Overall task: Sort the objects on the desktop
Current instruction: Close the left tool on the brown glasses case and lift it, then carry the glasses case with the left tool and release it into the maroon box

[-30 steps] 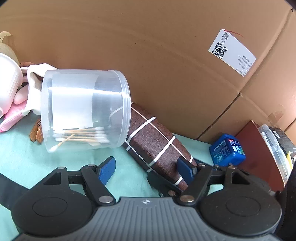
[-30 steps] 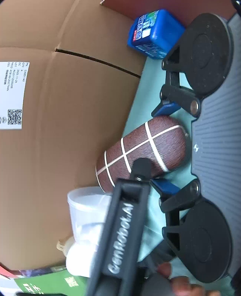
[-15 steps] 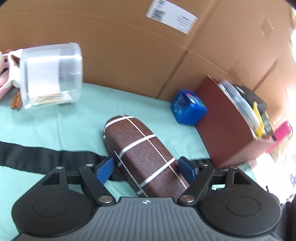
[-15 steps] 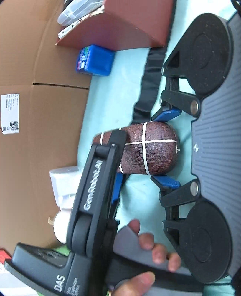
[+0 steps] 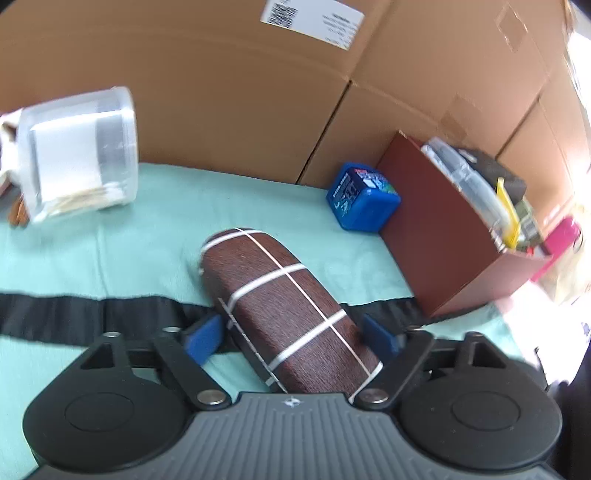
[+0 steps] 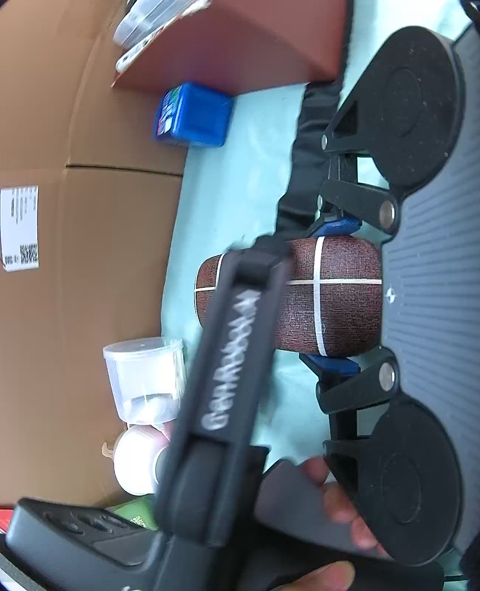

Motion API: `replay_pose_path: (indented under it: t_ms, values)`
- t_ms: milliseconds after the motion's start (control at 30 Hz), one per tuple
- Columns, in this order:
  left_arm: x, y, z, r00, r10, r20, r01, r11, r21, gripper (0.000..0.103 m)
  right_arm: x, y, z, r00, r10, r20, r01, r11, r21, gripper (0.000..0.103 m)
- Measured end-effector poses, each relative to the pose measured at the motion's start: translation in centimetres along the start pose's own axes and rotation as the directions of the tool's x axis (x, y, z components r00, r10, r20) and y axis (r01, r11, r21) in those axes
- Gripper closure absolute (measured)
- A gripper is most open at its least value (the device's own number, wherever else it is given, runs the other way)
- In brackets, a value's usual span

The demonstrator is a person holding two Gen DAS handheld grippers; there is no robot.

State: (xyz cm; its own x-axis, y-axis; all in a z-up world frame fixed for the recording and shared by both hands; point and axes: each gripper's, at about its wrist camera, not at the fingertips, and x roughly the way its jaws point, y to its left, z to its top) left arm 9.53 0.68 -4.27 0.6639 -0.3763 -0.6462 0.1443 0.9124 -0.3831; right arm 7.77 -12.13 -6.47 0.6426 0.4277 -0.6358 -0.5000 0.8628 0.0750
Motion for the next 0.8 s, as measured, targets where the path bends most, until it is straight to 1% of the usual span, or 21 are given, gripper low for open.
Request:
replay_pose_path:
  t_ms: [33,67,233,400,500,633,700,800]
  values:
    - [-0.3,-0.2,0.0,1.000,-0.001,-0.006,0.001,1.000,-0.016,0.027,-0.4,0.0,-0.2,1.000,-0.006,0.001,0.006,1.000,0.001,0.044]
    - [-0.5,-0.5,-0.1,1.000,-0.004,-0.007,0.004,1.000,-0.012,0.027,-0.7,0.0,-0.4,1.000,-0.015,0.005,0.015,1.000,0.002,0.044]
    - [-2.0,-3.4,-0.1,0.999,-0.028,0.024,0.027,0.998,0.062,0.036,-3.1,-0.6,-0.6,0.996,-0.073,0.049,0.072,0.997,0.017,0.044]
    - [-4.0,-6.7,0.7,0.994,-0.078,0.082,0.067,0.989,0.130,0.038,-6.7,-1.4,-0.2,0.982,-0.124,0.142,0.121,0.992,0.033,0.044]
    - [-5.2,-8.7,1.9,0.986,-0.117,0.122,0.095,0.981,0.171,0.038,-9.0,-1.9,0.6,0.965,-0.165,0.206,0.160,0.986,0.040,0.044]
    - [-5.9,-11.7,4.2,0.969,-0.179,0.170,0.139,0.964,0.226,0.039,-11.4,-3.2,2.3,0.931,-0.227,0.285,0.222,0.974,0.051,0.044]
    - [-5.4,-12.9,5.6,0.957,-0.224,0.184,0.177,0.955,0.240,0.040,-12.2,-4.3,3.3,0.912,-0.263,0.315,0.256,0.965,0.066,0.044]
    - [-3.6,-14.4,8.0,0.944,-0.279,0.175,0.235,0.943,0.235,0.039,-12.8,-6.5,4.8,0.886,-0.311,0.343,0.292,0.950,0.107,0.044]
